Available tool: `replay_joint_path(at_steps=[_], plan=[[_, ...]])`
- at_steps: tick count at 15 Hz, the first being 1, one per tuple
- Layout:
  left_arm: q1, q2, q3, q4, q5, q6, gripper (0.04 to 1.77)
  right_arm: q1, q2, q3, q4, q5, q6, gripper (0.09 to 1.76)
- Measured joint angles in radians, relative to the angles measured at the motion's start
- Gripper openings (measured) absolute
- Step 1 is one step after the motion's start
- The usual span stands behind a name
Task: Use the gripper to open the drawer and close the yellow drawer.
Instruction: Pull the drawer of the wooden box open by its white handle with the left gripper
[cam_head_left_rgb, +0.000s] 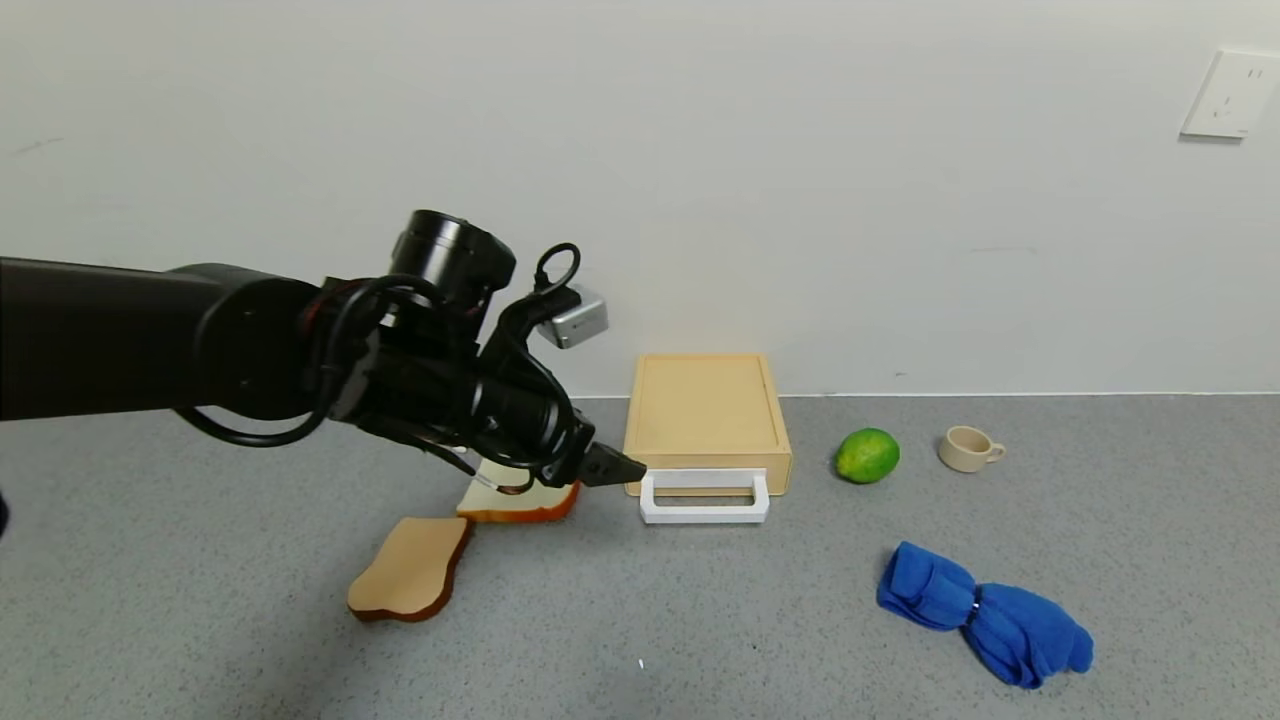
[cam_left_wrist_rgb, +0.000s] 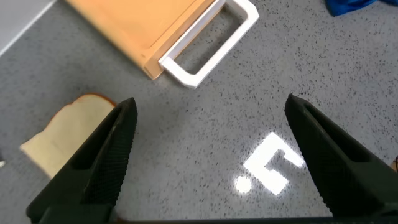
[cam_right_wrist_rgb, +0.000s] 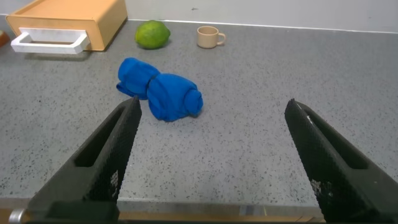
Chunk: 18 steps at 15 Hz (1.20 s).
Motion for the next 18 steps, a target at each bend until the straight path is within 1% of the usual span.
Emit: replay_joint_path(at_steps=[2,4,5,7,8,11,12,13,18], plan=[[-0.035,0.075,-0.040,0.000,0.005,-0.002,1.72,0.000,0.000,0.000,0.000,0.000,0.001,1.70],[-0.068,0.132,-0.054,-0.001,0.010,-0.002,1.72,0.000,0.000,0.000,0.000,0.000,0.001,1.70],[-0.079,0.152,-0.056,-0.003,0.011,0.000,1.63,0.000,0.000,0.000,0.000,0.000,0.000,1.70],[-0.088,0.178,-0.059,-0.003,0.004,0.002,1.28,0.000,0.000,0.000,0.000,0.000,0.000,1.70],[-0.089,0.186,-0.061,-0.003,0.004,0.003,1.14,0.000,0.000,0.000,0.000,0.000,0.000,1.70],[-0.096,0.209,-0.080,-0.004,0.000,0.035,0.81,0.000,0.000,0.000,0.000,0.000,0.000,1.70],[-0.101,0.217,-0.091,-0.001,-0.001,0.041,0.66,0.000,0.000,0.000,0.000,0.000,0.000,1.70],[-0.109,0.229,-0.109,-0.002,-0.001,0.046,0.13,0.000,0.000,0.000,0.000,0.000,0.000,1.70],[-0.133,0.315,-0.220,0.001,-0.003,0.083,0.11,0.000,0.000,0.000,0.000,0.000,0.000,1.70]])
